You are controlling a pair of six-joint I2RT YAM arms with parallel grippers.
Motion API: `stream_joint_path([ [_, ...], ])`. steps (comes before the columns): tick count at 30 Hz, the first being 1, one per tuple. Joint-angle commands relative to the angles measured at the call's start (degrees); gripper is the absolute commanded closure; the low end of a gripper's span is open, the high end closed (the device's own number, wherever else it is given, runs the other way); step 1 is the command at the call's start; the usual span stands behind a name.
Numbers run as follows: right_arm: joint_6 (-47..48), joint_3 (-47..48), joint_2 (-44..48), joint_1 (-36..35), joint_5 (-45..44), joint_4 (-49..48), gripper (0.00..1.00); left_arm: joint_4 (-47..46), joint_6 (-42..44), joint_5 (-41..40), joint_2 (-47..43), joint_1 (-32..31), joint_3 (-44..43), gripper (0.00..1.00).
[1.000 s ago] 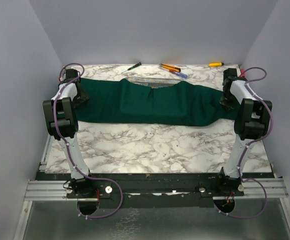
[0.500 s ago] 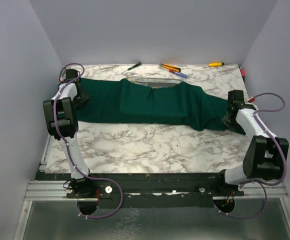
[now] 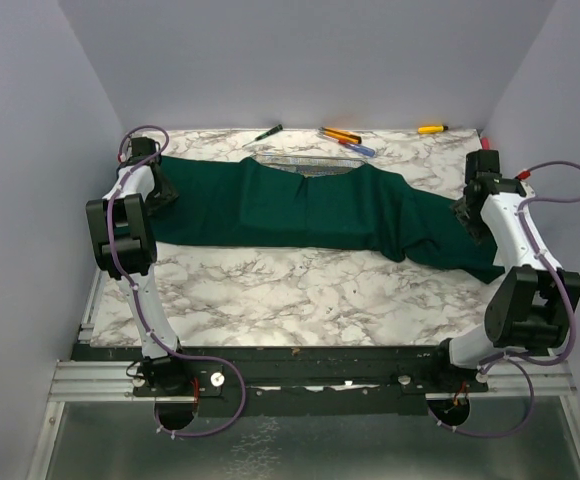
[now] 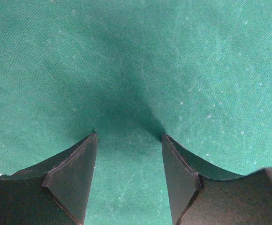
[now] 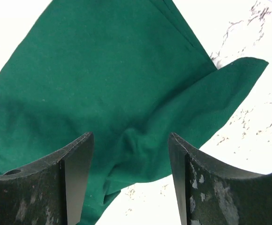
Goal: Open and lay out the surgical kit
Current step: Open the surgical kit at the center of the board.
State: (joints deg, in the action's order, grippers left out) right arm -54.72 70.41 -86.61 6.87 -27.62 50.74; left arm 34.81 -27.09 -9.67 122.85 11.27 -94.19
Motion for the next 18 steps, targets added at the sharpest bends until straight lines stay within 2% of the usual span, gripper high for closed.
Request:
stream_joint_path([
  [1, 2.15, 2.33, -1.44, 0.42, -3.12, 1.09, 0.32, -0.22, 0.46, 0.98, 1.08, 0.51, -1.21, 0.41],
  [6, 9.11, 0.44, -6.21, 1.02, 5.98, -9.1, 0.37, -0.17, 0.37, 1.56, 2.05, 0.53, -1.46, 0.41],
  [11, 12.77, 1.92, -14.4, 1.36, 12.64, -13.57, 0.46, -0.18, 0.53, 1.89, 2.72, 0.51, -1.74, 0.41],
  [18, 19.2, 6.63, -24.05, 3.28, 18.28, -14.6, 0.46, -0.18, 0.55, 1.96, 3.88, 0.52, -1.91, 0.41],
])
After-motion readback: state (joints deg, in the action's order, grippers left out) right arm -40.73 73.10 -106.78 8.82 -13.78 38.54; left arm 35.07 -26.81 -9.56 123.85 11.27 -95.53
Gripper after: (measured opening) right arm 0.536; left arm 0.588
